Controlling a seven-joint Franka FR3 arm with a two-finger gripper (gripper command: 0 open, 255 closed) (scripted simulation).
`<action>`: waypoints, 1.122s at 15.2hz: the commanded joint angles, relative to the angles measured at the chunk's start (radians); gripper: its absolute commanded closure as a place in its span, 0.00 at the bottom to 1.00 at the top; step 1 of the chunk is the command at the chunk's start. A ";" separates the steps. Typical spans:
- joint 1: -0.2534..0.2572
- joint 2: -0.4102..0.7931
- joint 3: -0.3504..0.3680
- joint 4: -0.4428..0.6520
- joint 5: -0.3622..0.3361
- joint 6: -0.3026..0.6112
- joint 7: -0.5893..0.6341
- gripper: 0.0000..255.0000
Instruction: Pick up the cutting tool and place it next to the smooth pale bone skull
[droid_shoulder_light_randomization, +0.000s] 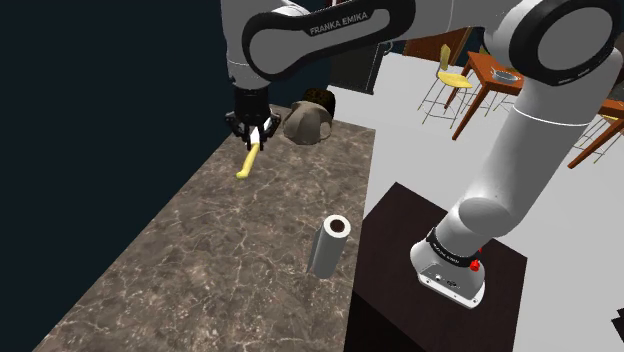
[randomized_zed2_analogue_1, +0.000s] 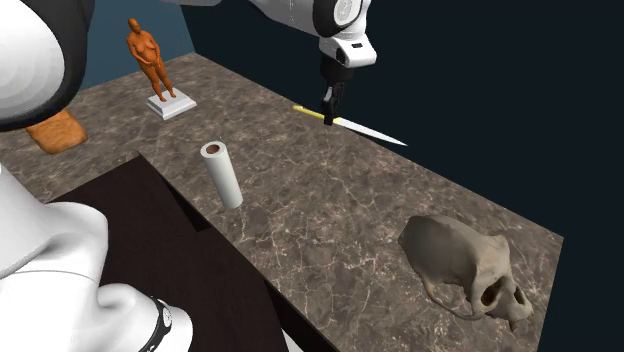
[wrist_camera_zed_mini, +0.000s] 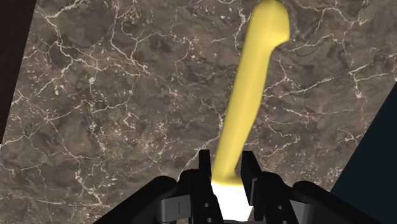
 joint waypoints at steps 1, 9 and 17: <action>-0.027 0.005 -0.019 0.001 -0.002 0.002 -0.047 1.00; -0.085 0.041 -0.063 0.010 -0.018 0.024 -0.144 1.00; -0.079 0.081 -0.070 -0.052 -0.042 0.120 -0.131 1.00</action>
